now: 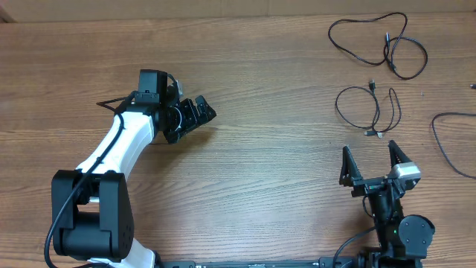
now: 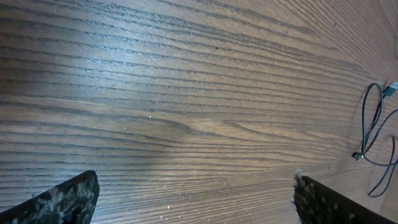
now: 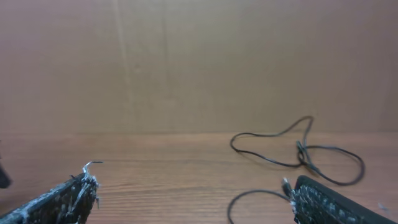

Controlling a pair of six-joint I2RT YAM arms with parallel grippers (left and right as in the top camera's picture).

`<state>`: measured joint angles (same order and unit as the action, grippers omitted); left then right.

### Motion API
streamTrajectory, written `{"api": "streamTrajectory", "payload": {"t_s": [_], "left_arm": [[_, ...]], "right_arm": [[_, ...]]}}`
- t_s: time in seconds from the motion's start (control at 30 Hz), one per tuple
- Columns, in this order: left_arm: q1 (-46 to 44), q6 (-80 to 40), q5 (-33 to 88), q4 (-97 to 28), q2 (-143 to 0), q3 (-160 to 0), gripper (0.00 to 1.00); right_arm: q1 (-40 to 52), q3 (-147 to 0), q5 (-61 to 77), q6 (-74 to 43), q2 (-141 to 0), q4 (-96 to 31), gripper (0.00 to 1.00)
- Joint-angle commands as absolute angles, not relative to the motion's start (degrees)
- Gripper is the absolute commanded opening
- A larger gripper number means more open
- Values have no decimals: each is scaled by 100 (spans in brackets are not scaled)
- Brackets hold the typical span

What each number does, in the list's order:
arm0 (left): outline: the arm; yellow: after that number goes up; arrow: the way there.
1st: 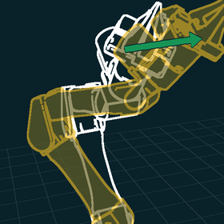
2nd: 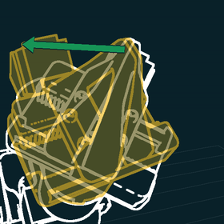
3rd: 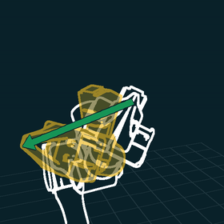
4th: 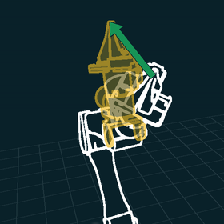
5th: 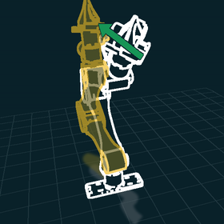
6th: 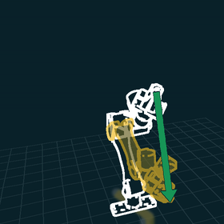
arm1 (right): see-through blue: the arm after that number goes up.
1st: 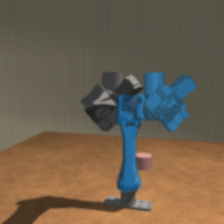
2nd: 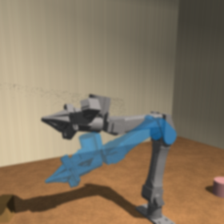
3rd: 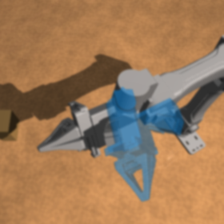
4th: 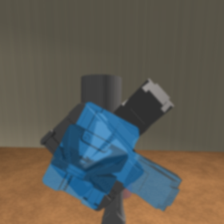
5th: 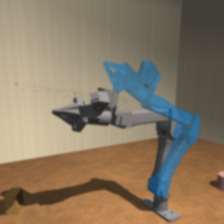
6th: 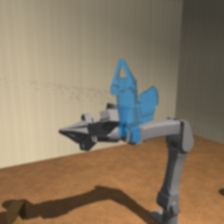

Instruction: Untangle cables

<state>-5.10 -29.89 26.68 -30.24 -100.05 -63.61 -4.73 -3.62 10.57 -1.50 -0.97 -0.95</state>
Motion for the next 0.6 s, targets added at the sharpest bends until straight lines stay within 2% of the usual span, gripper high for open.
{"api": "streamTrajectory", "payload": {"t_s": [0.0,0.2,0.57], "left_arm": [[-480,-2958,2637,-3017,-10040,-6368,100],[-480,-2958,2637,-3020,-10040,-6368,99],[-480,-2958,2637,-3020,-10040,-6368,100]], "right_arm": [[-434,-180,681,-154,-12,-38,100],[-397,-43,600,-178,-12,-445,100],[-370,-45,561,-172,-16,-436,100]]}}
